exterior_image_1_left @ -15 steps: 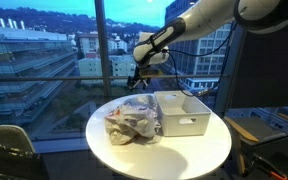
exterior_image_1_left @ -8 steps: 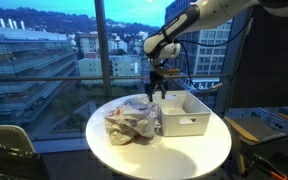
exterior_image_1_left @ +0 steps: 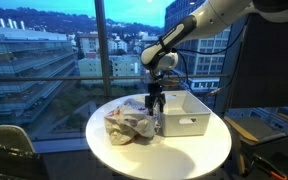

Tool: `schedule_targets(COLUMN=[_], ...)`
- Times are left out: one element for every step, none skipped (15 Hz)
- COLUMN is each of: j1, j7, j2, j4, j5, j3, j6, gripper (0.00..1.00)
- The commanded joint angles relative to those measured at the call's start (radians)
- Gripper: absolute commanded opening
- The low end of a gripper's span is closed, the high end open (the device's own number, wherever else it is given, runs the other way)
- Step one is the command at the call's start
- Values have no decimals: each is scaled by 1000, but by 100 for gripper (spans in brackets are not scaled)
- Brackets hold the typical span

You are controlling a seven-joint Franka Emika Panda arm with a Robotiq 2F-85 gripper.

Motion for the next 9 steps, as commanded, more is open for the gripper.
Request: schedule_targets(j1=[21, 26, 33, 38, 41, 39, 35, 32, 26], j7=[-37, -43, -41, -43, -46, -60, -78, -90, -111], j2=[1, 10, 18, 32, 41, 47, 53, 63, 72], j4=[-18, -14, -8, 4, 13, 18, 24, 33, 43], j5=[3, 2, 2, 2, 4, 11, 20, 23, 32], j3=[31, 38, 41, 45, 49, 57, 67, 72, 82], j6=[41, 53, 64, 78, 81, 80, 79, 83, 70], gripper=[100, 100, 100, 100, 100, 100, 100, 100, 100])
